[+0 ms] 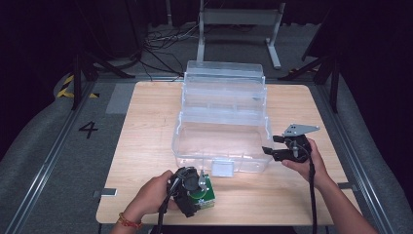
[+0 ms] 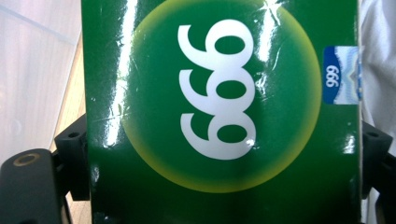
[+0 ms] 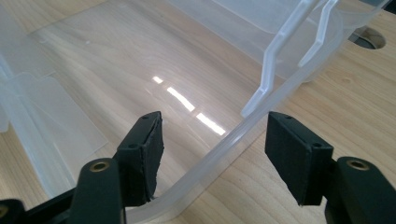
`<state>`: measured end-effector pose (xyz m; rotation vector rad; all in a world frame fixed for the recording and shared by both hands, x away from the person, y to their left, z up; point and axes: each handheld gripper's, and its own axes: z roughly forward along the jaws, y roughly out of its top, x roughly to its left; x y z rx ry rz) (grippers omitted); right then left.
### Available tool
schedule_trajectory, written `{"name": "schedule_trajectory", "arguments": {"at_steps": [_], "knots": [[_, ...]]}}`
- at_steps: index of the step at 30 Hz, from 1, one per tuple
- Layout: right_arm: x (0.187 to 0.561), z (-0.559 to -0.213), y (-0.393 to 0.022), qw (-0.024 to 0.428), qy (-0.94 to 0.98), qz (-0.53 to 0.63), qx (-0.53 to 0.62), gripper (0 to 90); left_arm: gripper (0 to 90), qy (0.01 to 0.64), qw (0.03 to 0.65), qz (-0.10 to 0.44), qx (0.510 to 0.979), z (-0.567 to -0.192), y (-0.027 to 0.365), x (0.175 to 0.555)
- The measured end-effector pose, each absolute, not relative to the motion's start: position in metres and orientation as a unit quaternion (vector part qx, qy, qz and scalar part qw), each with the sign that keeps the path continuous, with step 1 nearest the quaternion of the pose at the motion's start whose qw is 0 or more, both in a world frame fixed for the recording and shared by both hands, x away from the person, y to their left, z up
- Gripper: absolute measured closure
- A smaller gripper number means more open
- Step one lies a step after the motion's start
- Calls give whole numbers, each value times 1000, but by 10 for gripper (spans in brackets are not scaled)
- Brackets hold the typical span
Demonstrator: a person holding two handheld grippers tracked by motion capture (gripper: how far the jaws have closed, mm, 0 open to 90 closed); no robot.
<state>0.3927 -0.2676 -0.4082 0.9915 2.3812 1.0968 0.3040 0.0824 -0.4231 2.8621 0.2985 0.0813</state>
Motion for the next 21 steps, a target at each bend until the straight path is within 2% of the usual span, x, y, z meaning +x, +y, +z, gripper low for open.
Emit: {"name": "schedule_trajectory", "arguments": {"at_steps": [5, 12, 13, 16, 21], "knots": [[386, -396, -275, 182, 829, 407, 337, 324, 139, 98, 127, 26, 987, -422, 81, 304], [365, -371, -320, 225, 799, 442, 339, 313, 150, 98, 130, 22, 986, -422, 81, 304], [358, -375, -335, 245, 804, 427, 333, 301, 150, 91, 131, 18, 987, -422, 81, 305], [354, -388, -346, 250, 825, 392, 322, 286, 152, 92, 134, 18, 987, -422, 81, 305], [347, -432, -368, 226, 853, 341, 323, 276, 155, 88, 143, 16, 986, -421, 82, 305]]}}
